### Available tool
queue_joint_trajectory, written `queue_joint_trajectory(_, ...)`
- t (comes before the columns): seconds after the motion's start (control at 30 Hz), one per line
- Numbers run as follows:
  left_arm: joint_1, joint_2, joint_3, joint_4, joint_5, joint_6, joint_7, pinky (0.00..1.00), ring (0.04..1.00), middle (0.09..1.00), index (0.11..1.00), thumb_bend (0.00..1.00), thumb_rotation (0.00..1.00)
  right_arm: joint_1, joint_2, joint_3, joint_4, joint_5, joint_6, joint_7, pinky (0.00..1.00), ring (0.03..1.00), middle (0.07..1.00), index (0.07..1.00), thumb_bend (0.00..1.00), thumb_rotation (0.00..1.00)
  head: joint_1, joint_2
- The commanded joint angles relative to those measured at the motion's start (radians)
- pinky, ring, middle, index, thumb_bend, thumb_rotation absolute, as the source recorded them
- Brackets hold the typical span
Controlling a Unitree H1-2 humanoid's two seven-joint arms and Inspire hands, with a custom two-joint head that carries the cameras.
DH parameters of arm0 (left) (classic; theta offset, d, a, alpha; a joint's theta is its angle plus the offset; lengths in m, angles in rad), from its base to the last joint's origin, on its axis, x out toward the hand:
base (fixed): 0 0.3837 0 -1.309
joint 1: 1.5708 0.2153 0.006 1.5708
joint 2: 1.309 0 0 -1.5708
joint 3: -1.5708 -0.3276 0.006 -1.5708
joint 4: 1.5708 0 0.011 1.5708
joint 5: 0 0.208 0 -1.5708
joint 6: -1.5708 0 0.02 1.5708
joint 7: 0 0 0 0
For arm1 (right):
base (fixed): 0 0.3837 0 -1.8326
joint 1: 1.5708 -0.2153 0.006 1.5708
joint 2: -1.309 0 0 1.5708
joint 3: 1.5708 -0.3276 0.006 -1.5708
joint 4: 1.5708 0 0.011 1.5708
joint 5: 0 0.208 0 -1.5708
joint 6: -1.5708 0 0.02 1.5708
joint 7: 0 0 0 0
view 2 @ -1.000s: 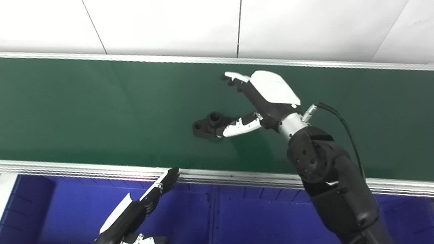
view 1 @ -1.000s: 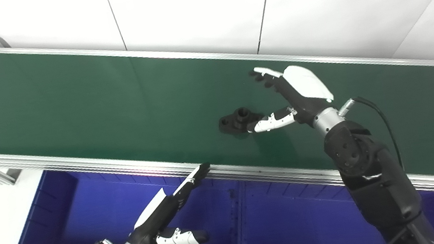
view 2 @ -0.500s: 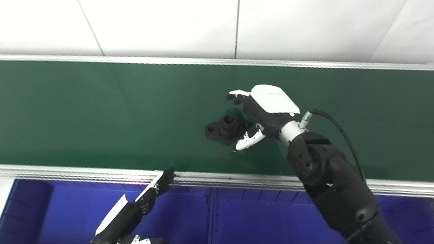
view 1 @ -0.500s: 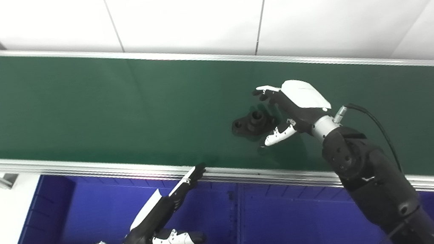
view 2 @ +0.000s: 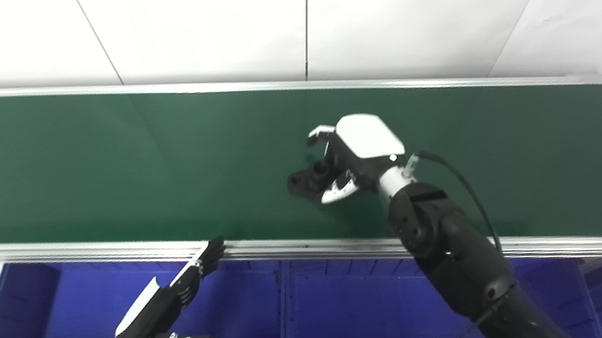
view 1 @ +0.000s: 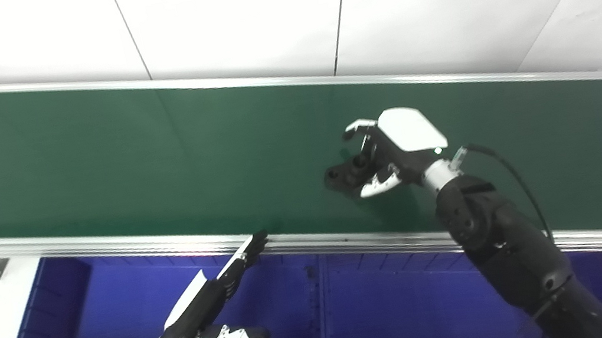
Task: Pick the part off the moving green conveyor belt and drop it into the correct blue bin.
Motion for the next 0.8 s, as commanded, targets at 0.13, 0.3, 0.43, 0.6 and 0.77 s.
queue_joint_trajectory(0.13, 0.003, -0.005, 0.015, -0.037, -0.014, -0.037, -0.005, 1.00, 1.000, 1.000, 1.000, 0.85, 0.64, 0.025, 0.011, 0.023, -0.003, -0.012, -0.024, -0.010, 0.20, 0.271, 0.473, 0.673, 0.56, 0.00, -0.011, 0.009)
queue_joint_trajectory(0.3, 0.007, -0.011, 0.020, -0.040, -0.008, -0.037, -0.001, 1.00, 1.000, 1.000, 1.000, 0.83, 0.65, 0.035, 0.009, 0.030, 0.006, -0.009, -0.042, -0.030, 0.17, 0.237, 0.471, 0.503, 0.53, 0.00, -0.010, 0.012)
queue_joint_trajectory(0.43, 0.005, -0.010, 0.021, -0.037, -0.004, -0.037, -0.002, 1.00, 1.000, 1.000, 1.000, 0.84, 0.67, 0.039, 0.001, 0.038, 0.001, -0.017, -0.037, -0.027, 0.17, 0.245, 0.472, 0.492, 0.53, 0.00, -0.010, 0.013)
queue_joint_trajectory(0.6, 0.003, -0.010, 0.021, -0.039, 0.002, -0.037, 0.004, 0.99, 1.000, 1.000, 1.000, 0.83, 0.67, 0.044, -0.011, 0.045, 0.002, -0.014, -0.061, -0.048, 0.16, 0.233, 0.471, 0.492, 0.53, 0.00, -0.011, 0.013)
queue_joint_trajectory(0.77, 0.001, -0.010, 0.022, -0.036, 0.000, -0.037, 0.003, 0.99, 0.997, 1.000, 1.000, 0.83, 0.68, 0.051, -0.019, 0.046, -0.023, -0.018, -0.070, -0.059, 0.16, 0.230, 0.471, 0.492, 0.53, 0.00, -0.009, 0.013)
